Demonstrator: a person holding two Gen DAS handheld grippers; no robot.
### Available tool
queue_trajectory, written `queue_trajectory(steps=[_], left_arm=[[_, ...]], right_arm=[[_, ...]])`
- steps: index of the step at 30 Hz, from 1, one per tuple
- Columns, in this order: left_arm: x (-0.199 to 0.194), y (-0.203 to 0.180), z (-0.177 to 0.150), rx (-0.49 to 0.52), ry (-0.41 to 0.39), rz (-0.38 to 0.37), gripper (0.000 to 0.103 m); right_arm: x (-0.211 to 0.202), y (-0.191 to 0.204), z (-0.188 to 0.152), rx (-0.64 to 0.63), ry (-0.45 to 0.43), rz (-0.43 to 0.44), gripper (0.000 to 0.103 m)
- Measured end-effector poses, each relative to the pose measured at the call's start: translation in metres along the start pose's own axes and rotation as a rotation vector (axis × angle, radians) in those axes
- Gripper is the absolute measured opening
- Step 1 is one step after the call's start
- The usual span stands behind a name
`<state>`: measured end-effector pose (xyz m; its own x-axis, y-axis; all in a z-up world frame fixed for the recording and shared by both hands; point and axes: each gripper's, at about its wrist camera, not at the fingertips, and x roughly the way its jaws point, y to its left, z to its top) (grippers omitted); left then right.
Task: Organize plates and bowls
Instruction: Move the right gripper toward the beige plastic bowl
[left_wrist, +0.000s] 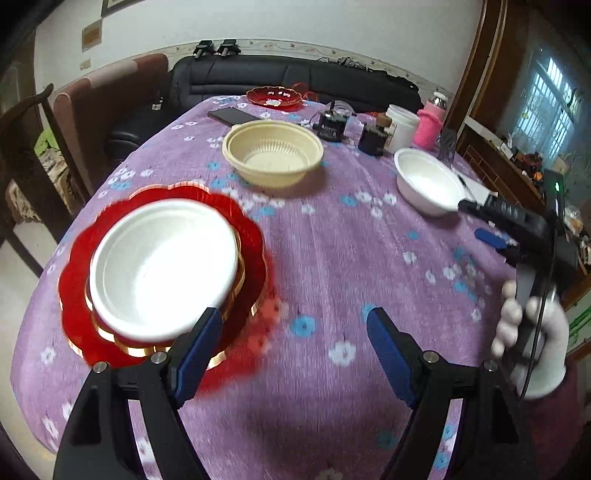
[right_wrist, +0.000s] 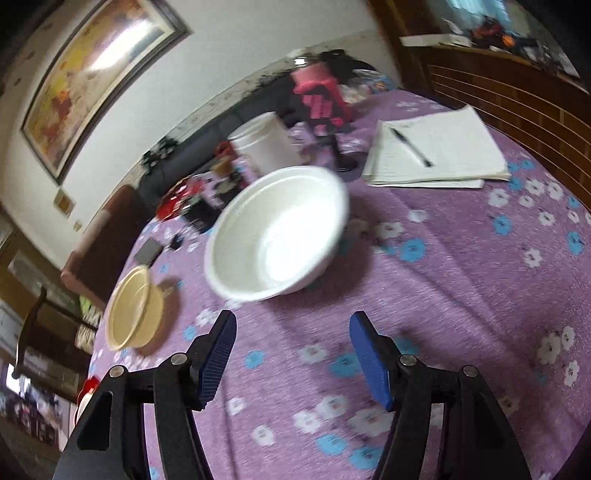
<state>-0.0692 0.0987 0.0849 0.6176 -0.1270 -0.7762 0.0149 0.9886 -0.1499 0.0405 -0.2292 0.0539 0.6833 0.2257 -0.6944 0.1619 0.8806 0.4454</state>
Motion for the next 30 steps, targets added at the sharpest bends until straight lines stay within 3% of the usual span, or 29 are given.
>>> queue_trajectory(steps=[7, 11, 13, 17, 20, 24, 30], left_arm=[[-0.047, 0.041, 0.074, -0.036, -0.103, 0.006, 0.08], [-0.101, 0.064, 0.117, -0.04, -0.226, 0.038, 0.081], [-0.126, 0.08, 0.139, -0.055, -0.274, 0.068, 0.082], [-0.168, 0.107, 0.168, -0.069, -0.366, 0.138, 0.086], [-0.189, 0.113, 0.187, -0.023, -0.449, 0.257, 0.088], [-0.189, 0.111, 0.218, 0.006, -0.488, 0.32, 0.09], [-0.137, 0.104, 0.261, -0.027, -0.444, 0.308, 0.092]], right_arm=[[-0.022, 0.078, 0.032, -0.207, -0.021, 0.046, 0.068], [-0.062, 0.128, 0.072, -0.301, -0.12, 0.049, 0.069], [-0.079, 0.15, 0.088, -0.339, -0.148, 0.054, 0.075], [-0.11, 0.192, 0.115, -0.437, -0.197, -0.024, 0.076], [-0.123, 0.222, 0.13, -0.515, -0.236, -0.106, 0.08], [-0.115, 0.257, 0.145, -0.57, -0.242, -0.161, 0.081], [-0.062, 0.286, 0.147, -0.522, -0.163, -0.141, 0.082]])
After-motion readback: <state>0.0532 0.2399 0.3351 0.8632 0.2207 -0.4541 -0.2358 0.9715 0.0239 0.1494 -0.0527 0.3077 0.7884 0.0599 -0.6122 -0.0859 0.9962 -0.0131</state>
